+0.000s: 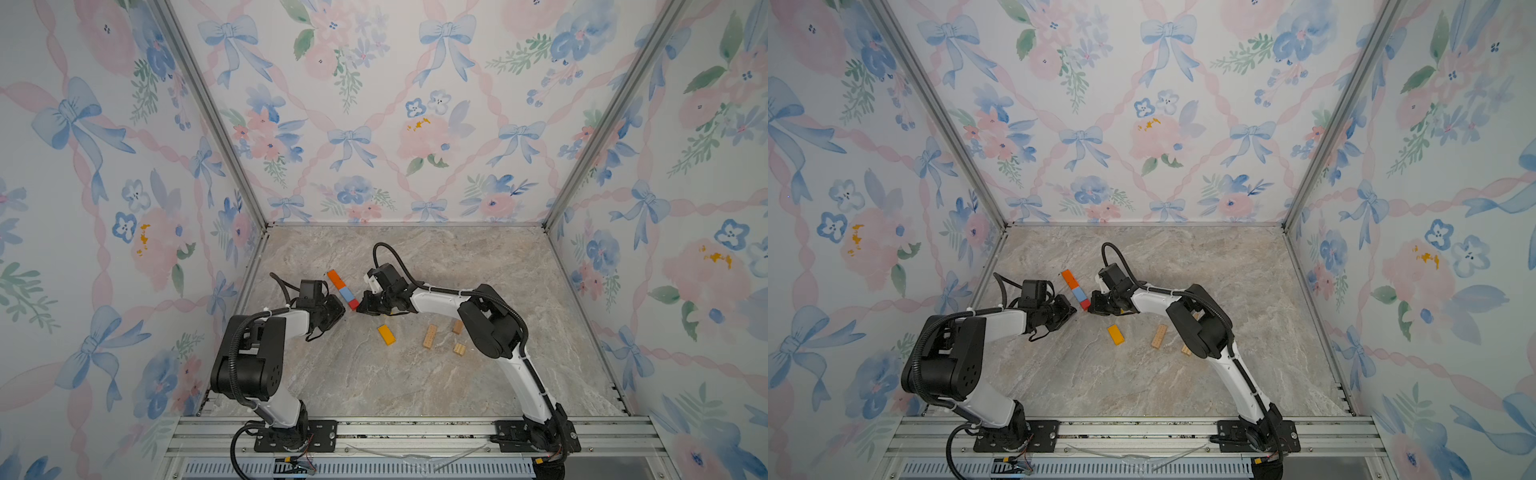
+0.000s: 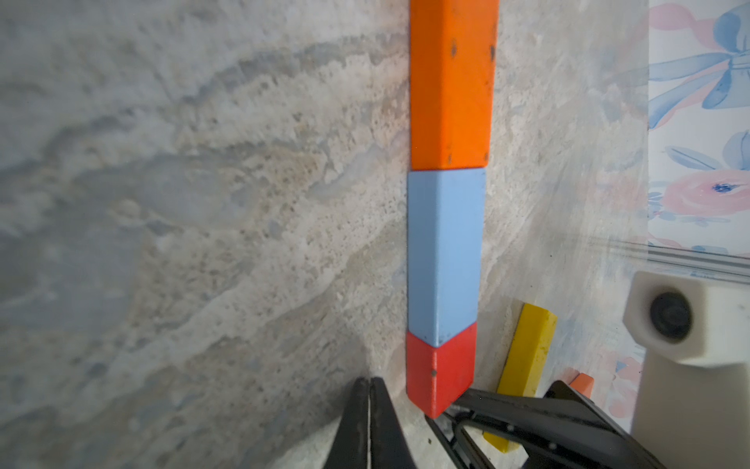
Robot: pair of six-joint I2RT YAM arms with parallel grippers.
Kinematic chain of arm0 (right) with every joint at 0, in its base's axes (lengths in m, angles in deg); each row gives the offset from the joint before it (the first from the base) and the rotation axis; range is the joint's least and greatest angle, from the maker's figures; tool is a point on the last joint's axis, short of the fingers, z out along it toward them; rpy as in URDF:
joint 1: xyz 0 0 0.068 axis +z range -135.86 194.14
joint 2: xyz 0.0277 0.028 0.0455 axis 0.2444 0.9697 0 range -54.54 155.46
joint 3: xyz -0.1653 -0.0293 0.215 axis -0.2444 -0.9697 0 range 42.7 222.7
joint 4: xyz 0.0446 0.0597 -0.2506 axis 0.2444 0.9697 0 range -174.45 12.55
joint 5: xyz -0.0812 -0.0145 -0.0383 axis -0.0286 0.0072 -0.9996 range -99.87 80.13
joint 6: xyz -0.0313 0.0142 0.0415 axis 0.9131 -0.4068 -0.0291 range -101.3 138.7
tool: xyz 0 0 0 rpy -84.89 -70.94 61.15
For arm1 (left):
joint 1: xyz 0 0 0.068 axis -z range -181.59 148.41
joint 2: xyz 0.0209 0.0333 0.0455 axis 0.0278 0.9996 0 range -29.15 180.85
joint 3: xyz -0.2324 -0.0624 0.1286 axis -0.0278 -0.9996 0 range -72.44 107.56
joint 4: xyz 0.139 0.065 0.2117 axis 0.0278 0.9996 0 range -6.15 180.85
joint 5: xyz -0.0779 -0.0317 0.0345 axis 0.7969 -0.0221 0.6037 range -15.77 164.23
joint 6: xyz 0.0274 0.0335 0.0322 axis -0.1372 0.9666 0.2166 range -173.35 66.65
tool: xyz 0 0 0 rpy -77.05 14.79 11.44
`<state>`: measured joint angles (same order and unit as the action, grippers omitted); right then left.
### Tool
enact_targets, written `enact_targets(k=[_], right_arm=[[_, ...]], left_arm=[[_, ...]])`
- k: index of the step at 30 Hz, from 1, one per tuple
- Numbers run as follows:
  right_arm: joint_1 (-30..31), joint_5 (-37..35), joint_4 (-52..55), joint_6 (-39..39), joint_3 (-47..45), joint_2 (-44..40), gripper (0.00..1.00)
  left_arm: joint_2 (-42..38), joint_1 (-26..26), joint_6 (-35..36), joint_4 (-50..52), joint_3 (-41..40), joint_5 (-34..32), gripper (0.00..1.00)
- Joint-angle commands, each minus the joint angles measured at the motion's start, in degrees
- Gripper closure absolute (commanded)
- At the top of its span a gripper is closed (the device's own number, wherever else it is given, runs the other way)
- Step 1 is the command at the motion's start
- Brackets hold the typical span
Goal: Assemble the letter v with building blocks
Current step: Assemble the building block at the center of the board.
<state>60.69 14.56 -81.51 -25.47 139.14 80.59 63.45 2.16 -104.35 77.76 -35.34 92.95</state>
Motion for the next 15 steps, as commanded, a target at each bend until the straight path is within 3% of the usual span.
enact_targets(k=[1, 15], right_arm=[[-0.75, -1.84, 4.66, 0.04, 0.07, 2.95, 1.00], [-0.72, -1.57, 4.71, 0.74, -5.01, -1.98, 1.00]], left_arm=[[1.14, -0.61, 1.43, 8.20, -2.71, -3.60, 0.91], [-2.45, -0.76, 0.94, 9.20, -2.56, -3.60, 0.92]])
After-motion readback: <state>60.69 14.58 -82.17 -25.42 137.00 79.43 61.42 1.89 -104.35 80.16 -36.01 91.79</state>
